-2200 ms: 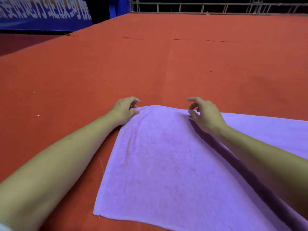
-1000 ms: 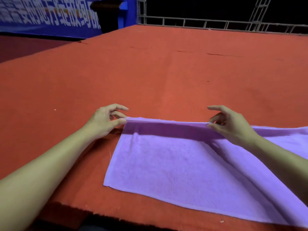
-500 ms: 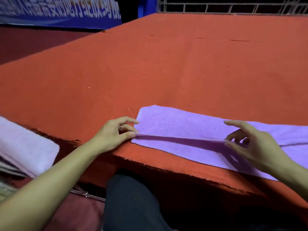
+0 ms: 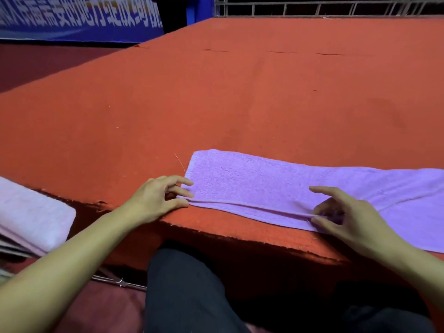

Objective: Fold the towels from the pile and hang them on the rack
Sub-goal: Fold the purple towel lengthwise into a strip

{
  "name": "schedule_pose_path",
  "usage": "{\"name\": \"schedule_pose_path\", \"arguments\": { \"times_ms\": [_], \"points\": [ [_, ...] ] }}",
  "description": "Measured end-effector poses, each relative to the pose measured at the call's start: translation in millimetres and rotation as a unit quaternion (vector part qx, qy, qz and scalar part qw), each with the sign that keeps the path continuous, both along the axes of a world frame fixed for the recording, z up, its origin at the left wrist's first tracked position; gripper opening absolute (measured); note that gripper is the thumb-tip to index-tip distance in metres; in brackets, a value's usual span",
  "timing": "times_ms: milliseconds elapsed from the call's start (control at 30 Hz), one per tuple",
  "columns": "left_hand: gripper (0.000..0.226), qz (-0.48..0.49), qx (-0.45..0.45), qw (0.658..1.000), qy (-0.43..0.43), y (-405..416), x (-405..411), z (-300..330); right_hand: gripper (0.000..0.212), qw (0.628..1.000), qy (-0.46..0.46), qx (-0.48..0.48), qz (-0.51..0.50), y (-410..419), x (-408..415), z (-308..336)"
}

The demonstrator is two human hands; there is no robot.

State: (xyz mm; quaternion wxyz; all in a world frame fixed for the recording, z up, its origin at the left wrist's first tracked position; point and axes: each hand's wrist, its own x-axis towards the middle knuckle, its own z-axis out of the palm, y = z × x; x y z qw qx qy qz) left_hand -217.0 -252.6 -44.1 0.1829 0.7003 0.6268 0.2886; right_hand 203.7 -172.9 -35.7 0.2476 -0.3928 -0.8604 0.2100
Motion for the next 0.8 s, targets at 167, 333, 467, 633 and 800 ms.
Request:
{"name": "schedule_pose_path", "arguments": {
  "times_ms": [167,333,467,633,800],
  "points": [
    [0.036,-0.037,0.072,0.993,0.084,2.5,-10.1,-13.2,0.066,1.000,-0.015,-0.006,0.005,-7.9,0.2,-0.7],
    [0.044,-0.066,0.164,0.970,0.169,-0.3,-8.9,-14.9,0.064,0.996,-0.072,0.047,-0.012,-15.1,0.6,1.4],
    [0.038,-0.074,0.197,0.955,0.210,1.5,-9.9,-16.2,0.070,0.989,-0.098,0.112,0.006,-22.1,1.8,2.9],
    [0.037,-0.091,0.209,0.948,0.222,2.6,-9.0,-15.6,0.066,0.984,-0.098,0.148,-0.021,-24.7,-0.4,-1.6],
    [0.033,-0.067,0.253,0.931,0.255,2.6,-24.1,-6.5,0.062,0.984,-0.072,0.163,-0.017,-29.0,-1.5,1.8]
  ]
}}
